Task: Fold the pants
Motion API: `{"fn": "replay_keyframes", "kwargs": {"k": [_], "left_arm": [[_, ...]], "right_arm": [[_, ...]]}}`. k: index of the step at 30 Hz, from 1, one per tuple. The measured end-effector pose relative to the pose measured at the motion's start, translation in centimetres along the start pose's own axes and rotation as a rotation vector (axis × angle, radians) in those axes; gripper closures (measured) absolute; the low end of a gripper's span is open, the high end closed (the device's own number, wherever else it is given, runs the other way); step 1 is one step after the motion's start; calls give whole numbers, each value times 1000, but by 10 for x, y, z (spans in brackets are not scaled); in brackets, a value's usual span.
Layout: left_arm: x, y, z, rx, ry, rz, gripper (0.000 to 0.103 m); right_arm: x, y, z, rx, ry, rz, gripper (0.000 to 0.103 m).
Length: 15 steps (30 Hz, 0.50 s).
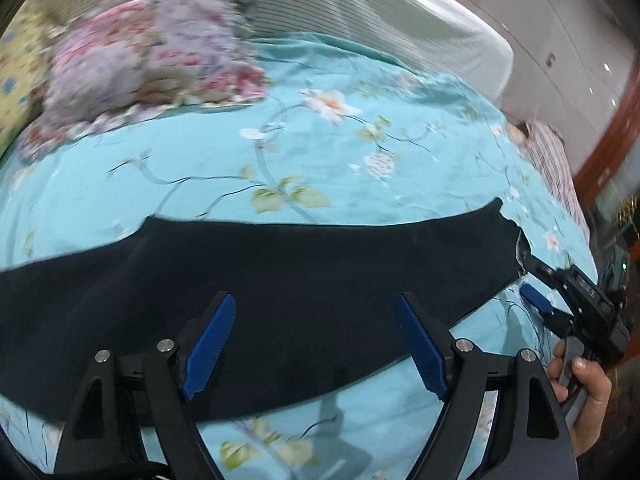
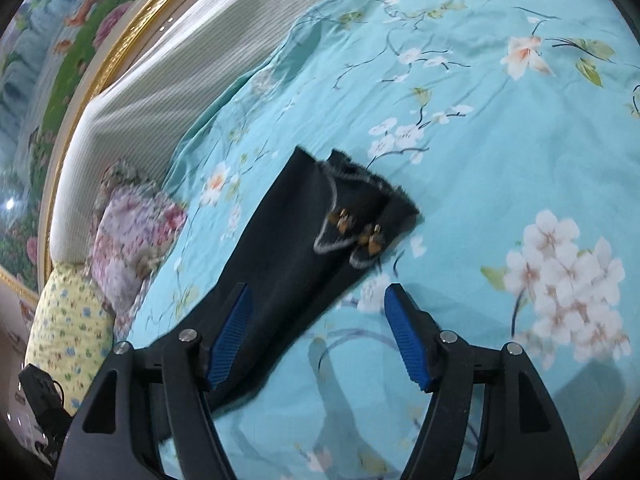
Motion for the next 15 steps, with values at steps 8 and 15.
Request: {"fn": "replay_keyframes", "kwargs": {"k": [8,15], "left_arm": [[-8,61,79,73,215,-152,20],[-19,109,152,172,372,-266,20]], "right_arm": [[-16,20,13,58,-7,23,66],[-19,15,36,-45,40,27,91]]}}
Point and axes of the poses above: each gripper's, at about its wrist camera, not at the fingertips, and y roughly the way its jaws point, z to its right, x to its underside, the point moved 9 cm from there along y, roughly the way its jaws point, and after that the axes turned 12 degrees about -y, right-handed, at the moved point
